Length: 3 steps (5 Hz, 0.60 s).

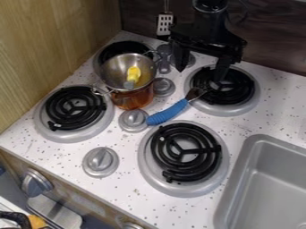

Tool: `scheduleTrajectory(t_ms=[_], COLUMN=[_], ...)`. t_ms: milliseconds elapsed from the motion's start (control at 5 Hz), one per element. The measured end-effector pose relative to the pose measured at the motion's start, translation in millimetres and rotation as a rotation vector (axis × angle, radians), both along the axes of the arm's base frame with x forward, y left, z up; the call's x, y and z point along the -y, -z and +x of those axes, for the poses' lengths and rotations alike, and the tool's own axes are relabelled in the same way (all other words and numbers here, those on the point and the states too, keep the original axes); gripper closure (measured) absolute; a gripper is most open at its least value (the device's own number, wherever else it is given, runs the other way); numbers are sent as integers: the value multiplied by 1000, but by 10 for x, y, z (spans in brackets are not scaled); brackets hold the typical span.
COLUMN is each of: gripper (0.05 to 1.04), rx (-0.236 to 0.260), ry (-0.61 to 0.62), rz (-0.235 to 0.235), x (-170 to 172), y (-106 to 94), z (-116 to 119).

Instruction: Move the yellow knife from the siver pot to the upper burner

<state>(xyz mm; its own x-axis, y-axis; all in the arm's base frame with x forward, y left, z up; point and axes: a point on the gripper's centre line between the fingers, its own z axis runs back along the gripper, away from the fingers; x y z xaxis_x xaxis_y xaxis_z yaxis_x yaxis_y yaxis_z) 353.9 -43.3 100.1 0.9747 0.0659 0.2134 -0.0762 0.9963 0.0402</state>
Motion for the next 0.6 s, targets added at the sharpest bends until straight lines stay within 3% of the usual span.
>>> scheduleTrajectory(t_ms=[200,600], gripper=[83,83], rx=[-27,-14], ry=[-3,-24], rz=[2,4], x=[0,-71], y=[106,176], z=[-16,-40])
